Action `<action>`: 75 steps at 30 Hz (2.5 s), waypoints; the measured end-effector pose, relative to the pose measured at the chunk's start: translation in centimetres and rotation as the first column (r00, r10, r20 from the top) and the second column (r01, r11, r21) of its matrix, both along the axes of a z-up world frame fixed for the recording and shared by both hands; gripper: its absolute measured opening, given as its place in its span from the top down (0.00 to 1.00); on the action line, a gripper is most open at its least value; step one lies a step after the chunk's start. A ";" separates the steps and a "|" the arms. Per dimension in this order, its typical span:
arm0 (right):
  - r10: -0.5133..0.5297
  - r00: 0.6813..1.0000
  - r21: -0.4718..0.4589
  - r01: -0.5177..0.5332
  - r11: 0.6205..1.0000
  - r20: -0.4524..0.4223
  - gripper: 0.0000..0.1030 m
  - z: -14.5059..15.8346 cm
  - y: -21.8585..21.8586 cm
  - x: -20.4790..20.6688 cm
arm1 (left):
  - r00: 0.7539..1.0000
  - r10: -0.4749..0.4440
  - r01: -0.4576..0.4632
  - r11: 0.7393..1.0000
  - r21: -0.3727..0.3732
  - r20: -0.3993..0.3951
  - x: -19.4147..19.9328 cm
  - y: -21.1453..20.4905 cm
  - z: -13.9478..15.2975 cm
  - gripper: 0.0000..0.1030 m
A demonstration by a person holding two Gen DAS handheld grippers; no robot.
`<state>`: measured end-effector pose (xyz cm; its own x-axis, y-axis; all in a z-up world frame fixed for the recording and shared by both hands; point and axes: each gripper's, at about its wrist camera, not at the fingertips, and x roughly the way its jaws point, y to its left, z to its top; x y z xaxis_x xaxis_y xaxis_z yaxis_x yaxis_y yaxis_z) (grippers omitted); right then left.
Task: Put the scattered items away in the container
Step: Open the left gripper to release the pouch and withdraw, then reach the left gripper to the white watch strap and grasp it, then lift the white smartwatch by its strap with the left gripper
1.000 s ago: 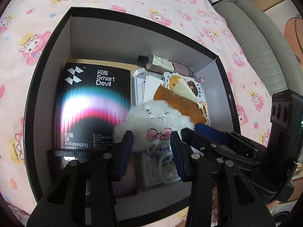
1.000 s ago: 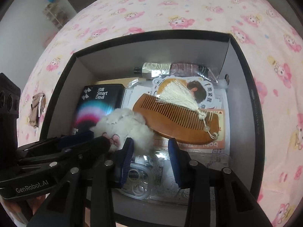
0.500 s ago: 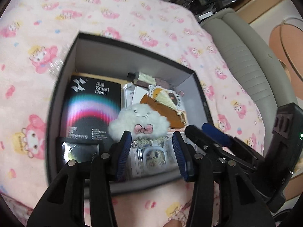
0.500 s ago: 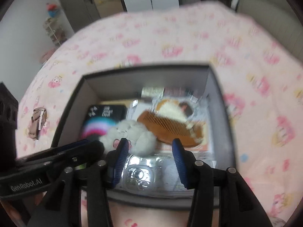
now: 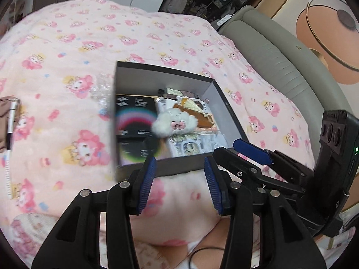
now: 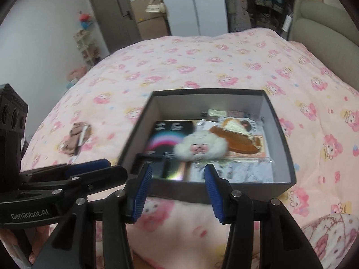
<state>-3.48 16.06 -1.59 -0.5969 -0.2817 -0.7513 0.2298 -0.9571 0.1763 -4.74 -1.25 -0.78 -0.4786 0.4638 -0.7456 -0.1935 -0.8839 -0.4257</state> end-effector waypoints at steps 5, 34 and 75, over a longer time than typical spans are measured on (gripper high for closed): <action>0.052 0.999 0.020 -0.052 0.998 -0.001 0.57 0.3 -3.2 0.9 | 0.999 0.046 -0.046 0.999 -0.012 0.002 1.8 -3.3 0.2 0.56; 0.392 0.905 0.121 -0.413 0.902 0.166 0.57 -5.2 -27.0 0.1 | 0.879 0.464 -0.465 0.885 -0.021 0.107 7.1 -25.1 -6.5 0.57; 0.458 0.753 -0.151 -0.442 0.884 0.472 0.48 -15.0 -30.7 -6.8 | 0.856 0.341 -0.425 0.892 0.155 0.388 -1.3 -29.5 -15.8 0.72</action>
<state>-10.27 -14.62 -16.56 0.0406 -0.4511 -0.8915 0.5106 -0.7576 0.4066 -6.03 -30.71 -16.55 -0.3888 0.4719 -0.7913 0.3349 -0.7277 -0.5986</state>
